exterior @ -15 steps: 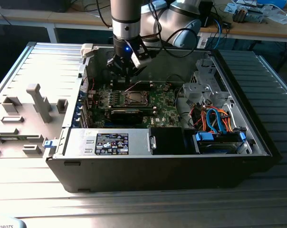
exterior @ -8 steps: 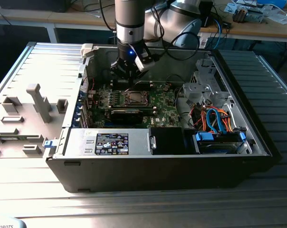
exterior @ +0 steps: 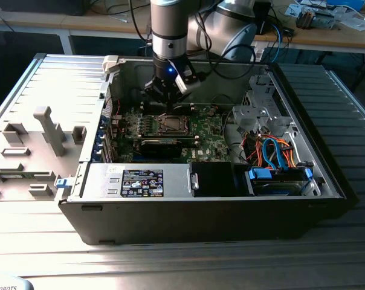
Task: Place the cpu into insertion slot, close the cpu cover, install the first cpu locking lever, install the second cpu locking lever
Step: 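Install the first cpu locking lever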
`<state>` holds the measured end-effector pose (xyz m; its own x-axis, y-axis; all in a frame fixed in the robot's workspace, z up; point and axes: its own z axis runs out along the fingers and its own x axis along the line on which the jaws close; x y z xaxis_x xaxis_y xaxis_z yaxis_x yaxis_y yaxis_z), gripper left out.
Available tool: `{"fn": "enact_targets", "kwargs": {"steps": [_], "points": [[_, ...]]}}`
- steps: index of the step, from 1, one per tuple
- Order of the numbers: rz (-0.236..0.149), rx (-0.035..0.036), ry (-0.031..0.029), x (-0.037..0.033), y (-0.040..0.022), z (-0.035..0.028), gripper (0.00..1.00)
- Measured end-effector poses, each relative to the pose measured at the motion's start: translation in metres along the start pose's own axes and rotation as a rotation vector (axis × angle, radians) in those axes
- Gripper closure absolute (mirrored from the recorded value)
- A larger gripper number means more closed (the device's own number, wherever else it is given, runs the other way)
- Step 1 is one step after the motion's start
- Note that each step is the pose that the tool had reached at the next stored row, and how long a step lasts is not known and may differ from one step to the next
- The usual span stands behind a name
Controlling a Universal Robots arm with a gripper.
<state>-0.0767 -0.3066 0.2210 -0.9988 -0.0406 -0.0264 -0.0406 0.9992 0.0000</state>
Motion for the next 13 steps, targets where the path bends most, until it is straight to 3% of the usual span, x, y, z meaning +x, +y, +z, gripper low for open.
{"fn": "enact_targets", "kwargs": {"steps": [13], "points": [[0.0, 0.0, -0.0001, -0.0104, 0.0, 0.009, 0.89]]}}
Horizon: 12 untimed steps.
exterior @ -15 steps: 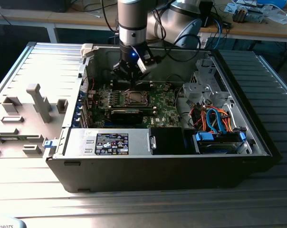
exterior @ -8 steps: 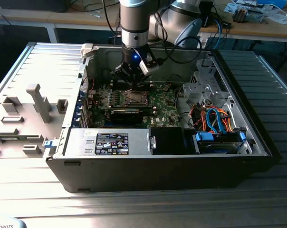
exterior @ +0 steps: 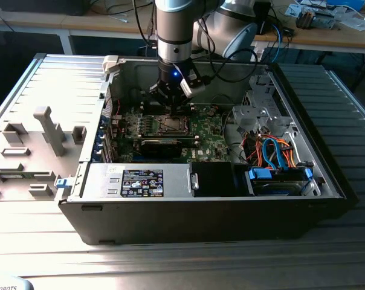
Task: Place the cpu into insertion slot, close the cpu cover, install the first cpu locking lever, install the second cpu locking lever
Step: 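Install the first cpu locking lever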
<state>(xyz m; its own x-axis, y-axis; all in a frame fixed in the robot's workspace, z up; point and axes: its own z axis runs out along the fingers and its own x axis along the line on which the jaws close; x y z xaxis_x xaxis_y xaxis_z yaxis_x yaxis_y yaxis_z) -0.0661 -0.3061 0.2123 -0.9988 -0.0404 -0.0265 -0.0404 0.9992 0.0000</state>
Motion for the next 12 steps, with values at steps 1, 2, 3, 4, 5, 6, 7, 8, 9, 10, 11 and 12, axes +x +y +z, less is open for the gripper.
{"fn": "enact_targets", "kwargs": {"steps": [1, 2, 3, 4, 5, 6, 7, 8, 9, 10, 11, 12], "points": [[0.0, 0.0001, 0.0, 0.0, 0.0002, 0.0, 0.89], [0.0, 0.0, 0.0, 0.0, 0.0004, 0.0001, 0.89], [0.0, 0.0, 0.0, 0.0002, 0.0007, 0.0001, 0.89], [0.0, 0.0, -0.0003, 0.0006, 0.0008, 0.0001, 0.89], [0.0, -0.0002, -0.0011, 0.0032, 0.0011, 0.0, 0.89], [0.0, -0.0002, -0.002, 0.0051, 0.0012, -0.0001, 0.89], [0.0, -0.0001, -0.003, 0.0076, 0.0013, -0.0004, 0.89], [0.0, 0.0001, -0.0048, 0.0117, 0.0015, -0.0008, 0.89], [0.0, 0.0002, -0.0065, 0.0149, 0.0018, -0.0013, 0.89], [0.0, 0.0002, -0.0077, 0.017, 0.0021, -0.0016, 0.89], [0.0, 0.0001, -0.0081, 0.0175, 0.0027, -0.0016, 0.89], [0.0, 0.0004, -0.008, 0.0178, 0.0041, -0.0017, 0.89]]}}
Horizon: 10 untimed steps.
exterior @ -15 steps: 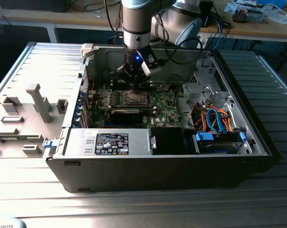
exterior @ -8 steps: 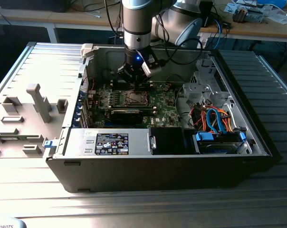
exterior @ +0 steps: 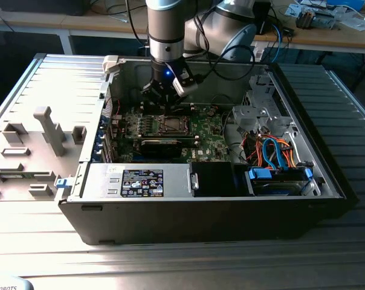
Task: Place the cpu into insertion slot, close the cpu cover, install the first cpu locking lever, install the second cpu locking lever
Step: 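Install the first cpu locking lever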
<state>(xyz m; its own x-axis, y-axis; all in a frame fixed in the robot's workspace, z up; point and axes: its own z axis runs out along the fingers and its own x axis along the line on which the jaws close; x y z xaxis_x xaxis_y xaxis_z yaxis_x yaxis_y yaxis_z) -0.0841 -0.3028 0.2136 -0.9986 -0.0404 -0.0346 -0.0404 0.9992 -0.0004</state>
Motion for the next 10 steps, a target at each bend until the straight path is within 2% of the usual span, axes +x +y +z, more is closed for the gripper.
{"fn": "enact_targets", "kwargs": {"steps": [4, 10], "points": [[0.0, -0.0002, -0.0002, -0.0001, 0.0072, 0.0001, 0.89], [0.0, -0.0006, -0.0001, -0.0003, 0.0117, 0.0, 0.89]]}}
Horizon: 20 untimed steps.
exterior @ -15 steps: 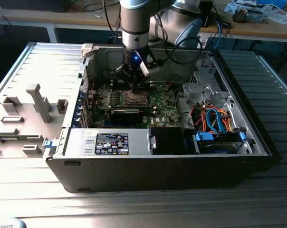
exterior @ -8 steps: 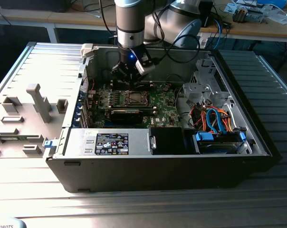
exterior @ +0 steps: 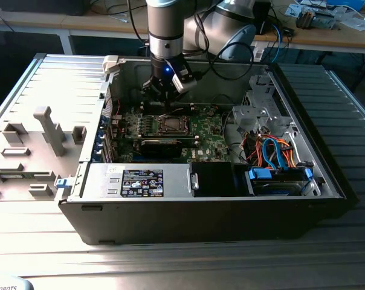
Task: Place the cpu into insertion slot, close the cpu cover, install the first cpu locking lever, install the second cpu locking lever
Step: 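Install the first cpu locking lever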
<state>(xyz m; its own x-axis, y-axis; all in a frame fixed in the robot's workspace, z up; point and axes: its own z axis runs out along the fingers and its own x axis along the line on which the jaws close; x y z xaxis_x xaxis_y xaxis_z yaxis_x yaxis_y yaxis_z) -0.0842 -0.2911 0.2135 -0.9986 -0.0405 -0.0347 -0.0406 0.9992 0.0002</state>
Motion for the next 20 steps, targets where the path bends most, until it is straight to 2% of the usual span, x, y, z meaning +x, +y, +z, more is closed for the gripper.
{"fn": "enact_targets", "kwargs": {"steps": [2, 8, 10, 20], "points": [[0.0, 0.0, 0.0, -0.0005, 0.0, 0.0, 0.89], [0.0, 0.0, 0.0011, -0.0103, -0.0008, 0.0007, 0.89], [0.0, 0.0001, 0.0023, -0.0151, -0.001, 0.0027, 0.89], [0.0, -0.0001, 0.0053, -0.0292, -0.0016, 0.0095, 0.89]]}}
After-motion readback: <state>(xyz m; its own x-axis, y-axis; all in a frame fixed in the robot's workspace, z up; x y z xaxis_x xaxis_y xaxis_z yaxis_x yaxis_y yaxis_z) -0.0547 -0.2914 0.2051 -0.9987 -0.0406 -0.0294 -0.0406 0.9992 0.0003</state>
